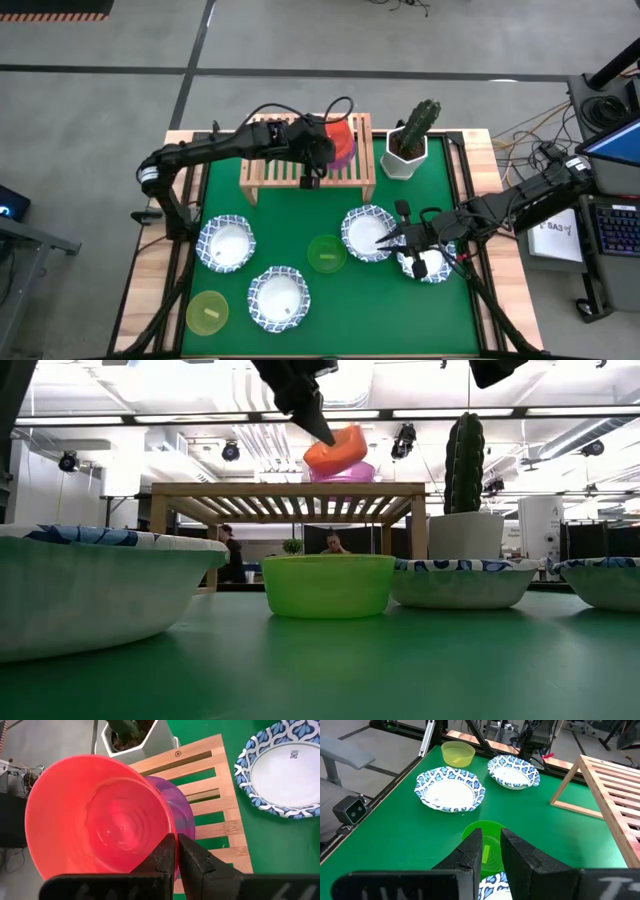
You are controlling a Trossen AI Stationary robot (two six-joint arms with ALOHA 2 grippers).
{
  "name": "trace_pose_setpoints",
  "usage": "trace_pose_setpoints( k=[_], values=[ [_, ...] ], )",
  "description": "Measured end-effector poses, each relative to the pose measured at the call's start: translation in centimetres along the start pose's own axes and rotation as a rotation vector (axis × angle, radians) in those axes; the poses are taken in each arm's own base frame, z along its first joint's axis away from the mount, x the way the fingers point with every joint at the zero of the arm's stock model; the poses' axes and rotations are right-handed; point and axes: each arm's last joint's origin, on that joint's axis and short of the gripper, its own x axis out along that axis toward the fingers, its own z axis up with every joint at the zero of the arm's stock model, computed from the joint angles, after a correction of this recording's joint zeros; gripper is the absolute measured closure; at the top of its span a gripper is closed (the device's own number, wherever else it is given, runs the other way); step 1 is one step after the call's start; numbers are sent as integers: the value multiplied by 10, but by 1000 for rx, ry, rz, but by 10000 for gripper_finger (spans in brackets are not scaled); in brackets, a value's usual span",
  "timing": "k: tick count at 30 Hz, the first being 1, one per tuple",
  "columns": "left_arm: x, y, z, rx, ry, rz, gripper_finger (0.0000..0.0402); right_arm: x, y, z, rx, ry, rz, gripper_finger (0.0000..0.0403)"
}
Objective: Place and stack bowls onto a shelf
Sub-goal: Stack the small orange bowl on top of the small purple bowl on the shelf, then put the top left white and blue bowl on the shelf
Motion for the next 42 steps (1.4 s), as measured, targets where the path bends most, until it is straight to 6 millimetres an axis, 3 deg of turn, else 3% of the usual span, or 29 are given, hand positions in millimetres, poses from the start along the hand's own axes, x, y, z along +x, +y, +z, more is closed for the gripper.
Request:
trace_pose_setpoints(
  k=[14, 19, 26, 30, 35, 42],
  values=[
    [2, 3, -3, 1, 66, 68, 300, 0, 0, 0, 1, 0, 0, 344],
    [-16, 6, 1, -65, 83, 62, 278, 0, 0, 0, -5, 0, 0, 344],
    [-51, -6, 1, -322, 165, -221, 276, 0, -1, 2, -79, -24, -7, 344],
    [-58, -31, -2, -443, 286, -352, 276, 0, -3, 6, -132, -63, -21, 344],
    [-55, -85, -9, -492, 461, -410, 276, 1, -10, 7, -193, -75, -55, 344],
    [-55, -159, -34, -638, 703, -318, 276, 3, -24, 7, -223, -68, -116, 344]
  ],
)
